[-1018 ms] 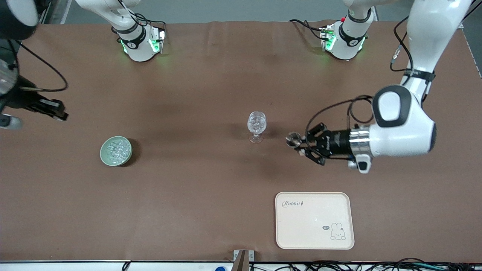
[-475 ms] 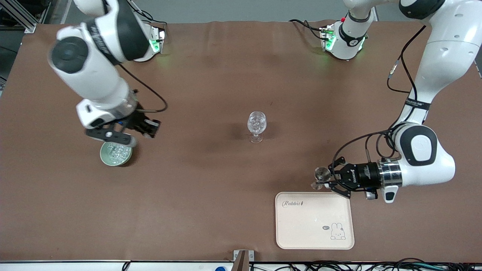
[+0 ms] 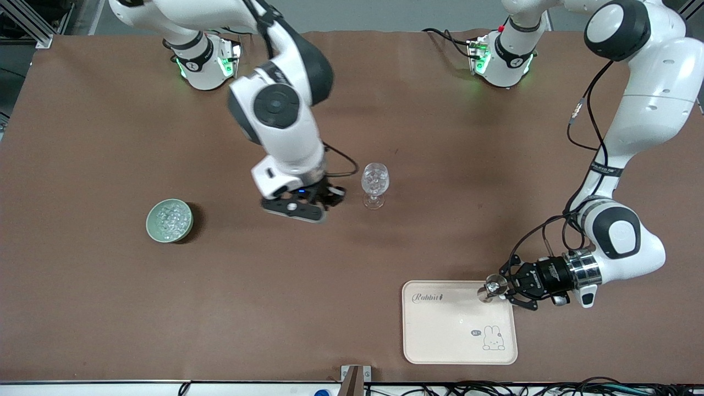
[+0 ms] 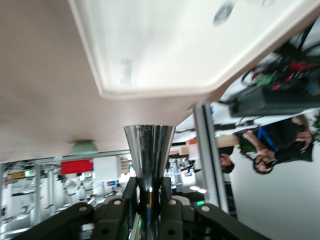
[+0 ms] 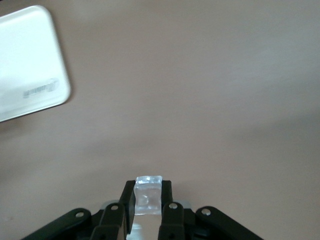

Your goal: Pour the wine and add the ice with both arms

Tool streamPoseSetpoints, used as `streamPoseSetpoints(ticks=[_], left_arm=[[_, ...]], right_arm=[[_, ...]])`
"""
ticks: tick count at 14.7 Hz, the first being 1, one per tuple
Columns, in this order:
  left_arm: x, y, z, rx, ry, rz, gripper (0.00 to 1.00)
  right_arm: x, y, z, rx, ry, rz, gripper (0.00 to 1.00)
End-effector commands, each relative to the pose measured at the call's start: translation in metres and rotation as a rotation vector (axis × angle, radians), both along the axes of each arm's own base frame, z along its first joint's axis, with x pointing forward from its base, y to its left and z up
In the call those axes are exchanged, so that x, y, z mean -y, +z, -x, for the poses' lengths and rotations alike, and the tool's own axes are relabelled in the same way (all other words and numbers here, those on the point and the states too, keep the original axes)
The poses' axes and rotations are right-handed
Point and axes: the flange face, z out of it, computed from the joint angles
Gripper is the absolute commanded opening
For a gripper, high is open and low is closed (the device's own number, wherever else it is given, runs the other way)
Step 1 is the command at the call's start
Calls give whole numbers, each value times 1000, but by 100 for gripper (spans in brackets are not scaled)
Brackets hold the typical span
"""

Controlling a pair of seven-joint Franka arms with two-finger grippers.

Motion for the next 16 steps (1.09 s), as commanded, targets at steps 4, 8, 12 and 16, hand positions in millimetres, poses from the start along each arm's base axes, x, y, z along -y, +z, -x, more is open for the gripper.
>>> streamPoseSetpoints(ticks=[4, 8, 12, 16], left_arm=[[-13, -49, -9, -44, 129, 26, 1], [-8, -71, -6, -89, 179, 67, 2], [-9, -84, -6, -104, 214, 108, 4], [-4, -90, -4, -89, 205, 95, 8]], right_arm=[[-78, -15, 53, -20, -23, -33, 0], [-90, -22, 83, -104, 13, 49, 0], [-94, -24, 86, -93, 22, 47, 0], [-97, -27, 89, -95, 26, 56, 2]])
